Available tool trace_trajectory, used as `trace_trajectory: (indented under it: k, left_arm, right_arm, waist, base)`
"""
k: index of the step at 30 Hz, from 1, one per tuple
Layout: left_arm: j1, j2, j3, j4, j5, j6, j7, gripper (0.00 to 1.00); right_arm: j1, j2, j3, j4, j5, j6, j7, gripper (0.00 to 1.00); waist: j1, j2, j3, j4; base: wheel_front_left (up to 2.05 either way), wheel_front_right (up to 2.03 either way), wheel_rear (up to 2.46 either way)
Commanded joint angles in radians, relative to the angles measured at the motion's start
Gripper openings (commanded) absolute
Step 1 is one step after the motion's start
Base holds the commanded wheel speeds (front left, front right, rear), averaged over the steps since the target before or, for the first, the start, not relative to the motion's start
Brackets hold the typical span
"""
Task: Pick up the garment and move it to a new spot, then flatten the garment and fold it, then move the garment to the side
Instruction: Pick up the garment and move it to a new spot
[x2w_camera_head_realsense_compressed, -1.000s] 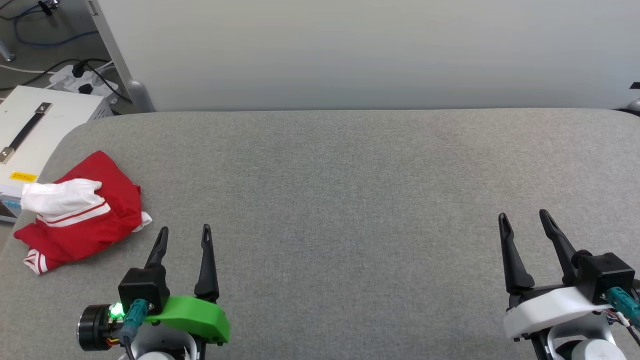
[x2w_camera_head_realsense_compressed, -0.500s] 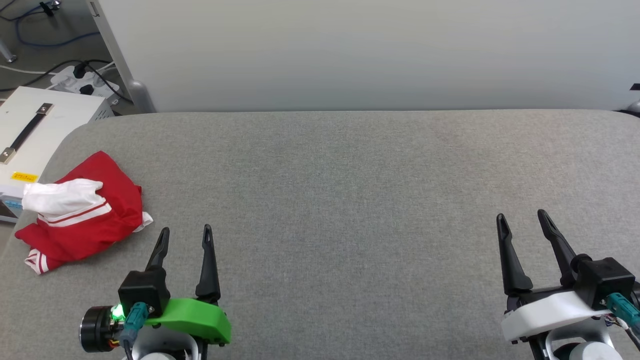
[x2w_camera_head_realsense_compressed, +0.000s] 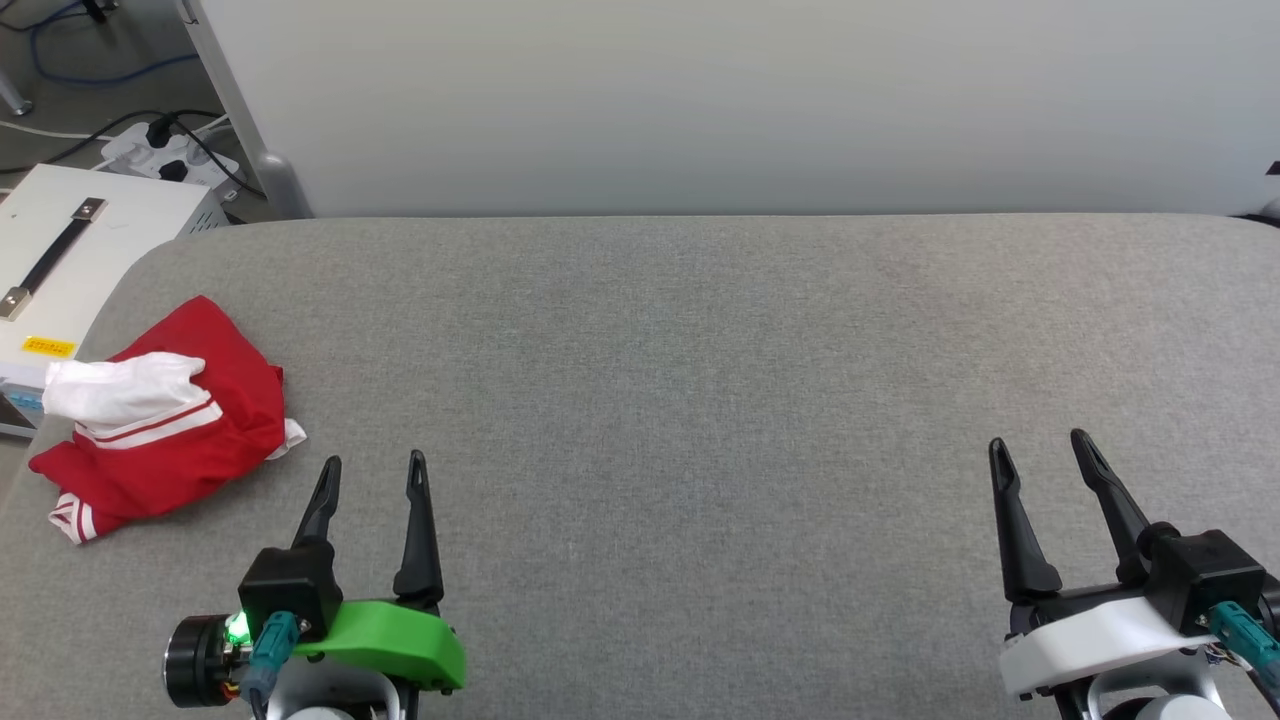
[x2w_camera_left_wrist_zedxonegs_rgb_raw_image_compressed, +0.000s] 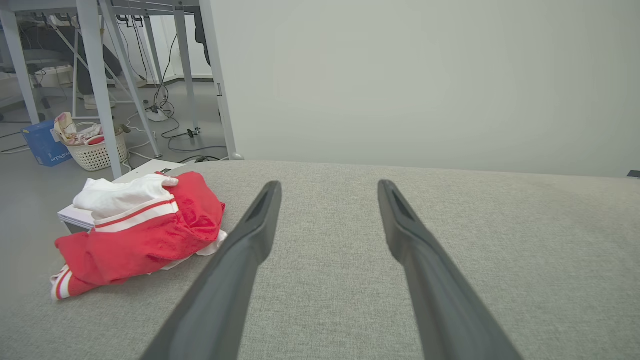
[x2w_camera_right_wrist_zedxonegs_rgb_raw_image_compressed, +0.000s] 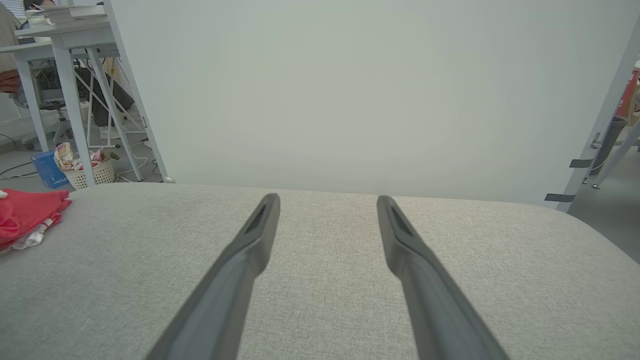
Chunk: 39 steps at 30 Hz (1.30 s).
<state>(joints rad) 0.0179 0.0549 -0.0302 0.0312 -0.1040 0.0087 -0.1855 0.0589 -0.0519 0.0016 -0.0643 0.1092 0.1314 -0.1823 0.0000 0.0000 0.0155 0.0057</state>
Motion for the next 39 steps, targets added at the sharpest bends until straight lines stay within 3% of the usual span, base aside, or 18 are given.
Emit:
trace_trajectory:
  k: [1,13,32,39]
  left_arm:
    - [-0.016,-0.003,-0.002,0.004,-0.009,0.006,-0.010,1.00]
    - [-0.037,-0.004,0.017,0.001,-0.024,0.009,-0.037,1.00]
    - [-0.056,-0.005,0.070,0.019,-0.076,0.002,-0.076,1.00]
    - [-0.053,-0.005,0.090,0.035,-0.100,-0.007,-0.076,1.00]
  right_arm:
    - [0.009,0.001,0.000,0.001,0.002,-0.001,-0.014,1.00]
    - [0.001,0.001,0.021,-0.011,-0.004,-0.001,-0.040,1.00]
    - [-0.023,0.002,0.061,-0.061,-0.014,-0.001,-0.080,1.00]
    - [-0.030,0.002,0.077,-0.072,-0.029,-0.001,-0.080,1.00]
  waist:
    - [0.0000,0.0000,0.002,0.001]
    - [0.0000,0.0000,0.023,0.085]
    - [0.0000,0.0000,0.059,0.391]
    - [0.0000,0.0000,0.066,0.473]
  base:
    - [0.00,0.00,0.00]
    - [0.00,0.00,0.00]
    - [0.00,0.00,0.00]
    - [0.00,0.00,0.00]
